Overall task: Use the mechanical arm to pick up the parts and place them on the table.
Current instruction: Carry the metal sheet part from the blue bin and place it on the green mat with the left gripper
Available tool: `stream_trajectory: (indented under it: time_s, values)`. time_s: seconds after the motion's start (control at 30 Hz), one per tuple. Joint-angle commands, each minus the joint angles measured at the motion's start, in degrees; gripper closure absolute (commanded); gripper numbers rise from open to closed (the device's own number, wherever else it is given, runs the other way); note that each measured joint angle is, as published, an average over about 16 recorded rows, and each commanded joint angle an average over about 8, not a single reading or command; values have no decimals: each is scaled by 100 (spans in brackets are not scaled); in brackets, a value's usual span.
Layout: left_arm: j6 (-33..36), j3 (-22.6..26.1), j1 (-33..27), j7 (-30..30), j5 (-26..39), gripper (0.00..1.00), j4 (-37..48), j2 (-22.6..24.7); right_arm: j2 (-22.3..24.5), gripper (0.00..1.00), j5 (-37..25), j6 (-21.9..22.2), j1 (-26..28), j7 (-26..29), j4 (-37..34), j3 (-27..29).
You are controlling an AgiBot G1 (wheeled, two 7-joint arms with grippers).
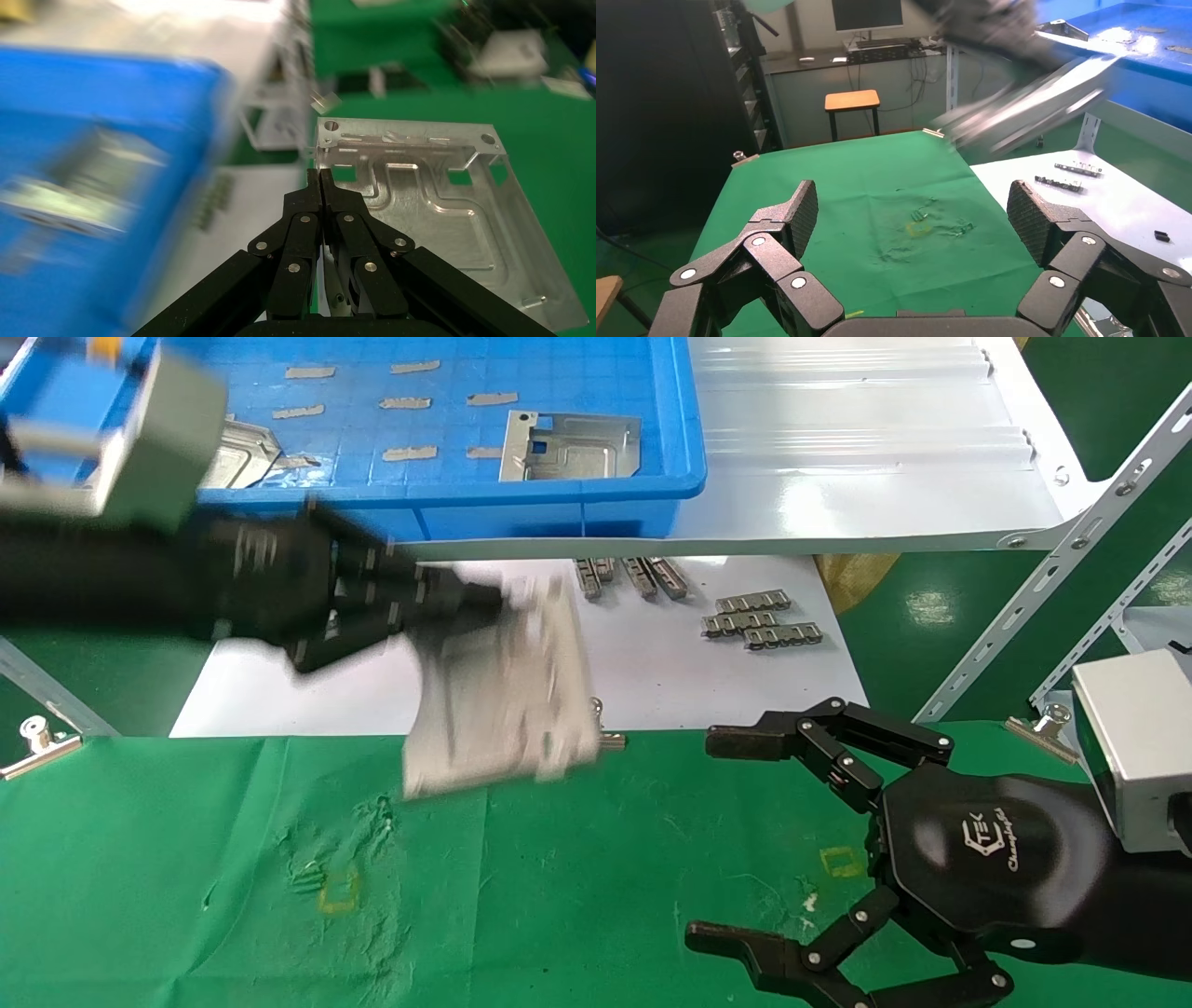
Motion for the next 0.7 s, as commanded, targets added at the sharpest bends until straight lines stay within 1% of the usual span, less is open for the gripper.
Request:
stream_trajectory:
  time_s: [0.03,0.17,0.3,0.47,0.7]
  values:
    - [-10,299,287,-54,-348,100,-725,-325,0,0,0,0,0,0,0,0]
    - [-60,911,398,456,-271,100,-1036,-730,0,0,0,0,0,0,0,0]
    - [-115,1433,411,1250,144,100,-860,-868,0,0,0,0,0,0,0,0]
    - [-178,1849,413,2055,565,100,-270,-787,0,0,0,0,0,0,0,-1]
    - [-205,2061,431,2613,641,100,664,-517,0,0,1,0,0,0,0,-1]
